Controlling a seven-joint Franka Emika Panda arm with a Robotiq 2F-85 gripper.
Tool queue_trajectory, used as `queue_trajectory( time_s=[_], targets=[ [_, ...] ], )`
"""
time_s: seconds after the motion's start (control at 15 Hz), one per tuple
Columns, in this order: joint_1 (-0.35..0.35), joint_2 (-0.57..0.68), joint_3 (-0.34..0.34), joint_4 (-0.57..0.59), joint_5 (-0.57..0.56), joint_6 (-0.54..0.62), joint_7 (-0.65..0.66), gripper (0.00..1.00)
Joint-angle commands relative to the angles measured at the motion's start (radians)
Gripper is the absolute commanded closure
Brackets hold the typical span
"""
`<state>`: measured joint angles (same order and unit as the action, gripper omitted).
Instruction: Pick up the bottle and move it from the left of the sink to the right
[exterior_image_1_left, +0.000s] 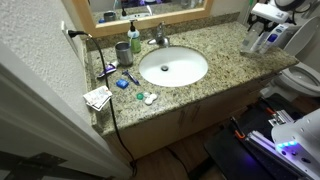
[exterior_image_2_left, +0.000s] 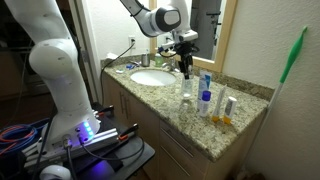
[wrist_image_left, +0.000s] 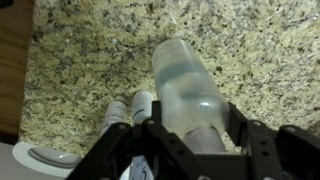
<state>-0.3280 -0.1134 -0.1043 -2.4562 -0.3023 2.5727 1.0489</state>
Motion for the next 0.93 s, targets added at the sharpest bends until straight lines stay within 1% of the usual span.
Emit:
queue_trajectory(
  time_s=[0.0,0.33,0.53,0.67,0.73,0.8,0.87],
  targets=[
    [0.012,0.032,-0.019,0.016,-0.055,0.018,0.074,0.63],
    [0.016,0.062,-0.037,0.014,-0.130,0.013,0.168,0.63],
    [0.029,0.092,-0.046,0.010,-0.131,0.030,0.189,0.63],
    [0.039,0.106,-0.053,0.008,-0.111,0.045,0.185,0.63],
    [0.043,0.102,-0.056,0.005,-0.097,0.048,0.176,0.26],
    [0.047,0.097,-0.059,0.001,-0.086,0.052,0.164,0.12],
    [0.053,0.073,-0.061,-0.008,-0.062,0.049,0.144,0.07]
  ],
)
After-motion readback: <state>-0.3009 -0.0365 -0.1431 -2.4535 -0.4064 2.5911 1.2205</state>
